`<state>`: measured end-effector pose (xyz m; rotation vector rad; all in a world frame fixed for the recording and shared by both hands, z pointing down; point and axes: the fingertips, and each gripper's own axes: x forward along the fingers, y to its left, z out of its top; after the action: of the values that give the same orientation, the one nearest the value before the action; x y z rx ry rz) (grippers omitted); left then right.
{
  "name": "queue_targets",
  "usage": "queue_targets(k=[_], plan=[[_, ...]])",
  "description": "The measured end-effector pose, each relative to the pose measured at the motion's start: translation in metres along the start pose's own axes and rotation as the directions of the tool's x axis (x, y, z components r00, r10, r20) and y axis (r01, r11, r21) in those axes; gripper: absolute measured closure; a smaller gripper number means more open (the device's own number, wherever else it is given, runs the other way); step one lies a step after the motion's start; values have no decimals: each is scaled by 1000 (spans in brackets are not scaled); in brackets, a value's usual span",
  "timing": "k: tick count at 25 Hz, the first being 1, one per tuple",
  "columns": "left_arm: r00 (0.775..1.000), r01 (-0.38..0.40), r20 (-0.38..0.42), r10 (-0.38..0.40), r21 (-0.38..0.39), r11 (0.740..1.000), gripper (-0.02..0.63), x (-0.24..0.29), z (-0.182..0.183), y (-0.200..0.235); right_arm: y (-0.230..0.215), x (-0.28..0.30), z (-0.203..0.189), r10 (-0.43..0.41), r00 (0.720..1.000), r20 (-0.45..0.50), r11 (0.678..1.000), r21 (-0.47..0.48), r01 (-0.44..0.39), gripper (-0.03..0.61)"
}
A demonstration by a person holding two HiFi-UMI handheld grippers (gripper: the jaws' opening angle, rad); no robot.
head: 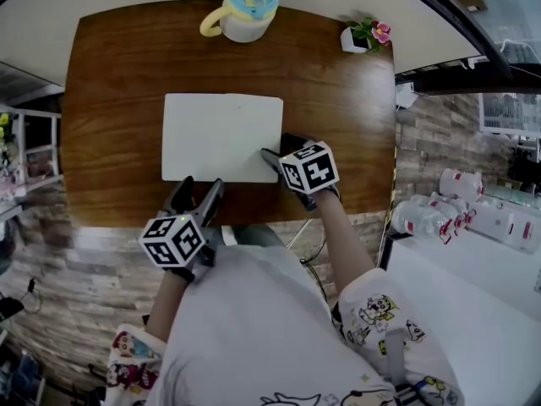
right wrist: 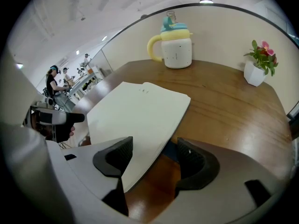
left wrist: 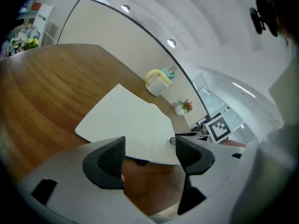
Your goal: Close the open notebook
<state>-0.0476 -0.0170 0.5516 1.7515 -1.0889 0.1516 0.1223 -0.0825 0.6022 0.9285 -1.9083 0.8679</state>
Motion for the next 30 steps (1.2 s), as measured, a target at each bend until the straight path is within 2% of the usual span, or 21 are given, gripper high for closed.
queue_targets(k=[6, 11, 16, 25, 30], plan=[[1000, 5, 17, -4, -48, 999, 302, -4, -7, 1, 0, 0, 0, 1, 1000, -23, 1000, 1, -1, 318], [997, 33, 71, -24, -135, 990, 302, -8, -10, 1, -1, 0, 0, -3, 999, -35, 1000, 6, 3, 318], [995, 57, 91, -38, -214, 975, 302, -4, -20, -1, -1, 0, 0, -6, 1000, -27, 1000, 8, 6, 318], [994, 91, 87, -64, -348, 933, 301, 8, -32, -2, -1, 0, 1, -10, 1000, -11, 1000, 12, 10, 318], [990, 128, 111, -88, -430, 894, 301, 16, -30, -4, -3, 2, 1, -5, 1000, -25, 1000, 11, 5, 318]])
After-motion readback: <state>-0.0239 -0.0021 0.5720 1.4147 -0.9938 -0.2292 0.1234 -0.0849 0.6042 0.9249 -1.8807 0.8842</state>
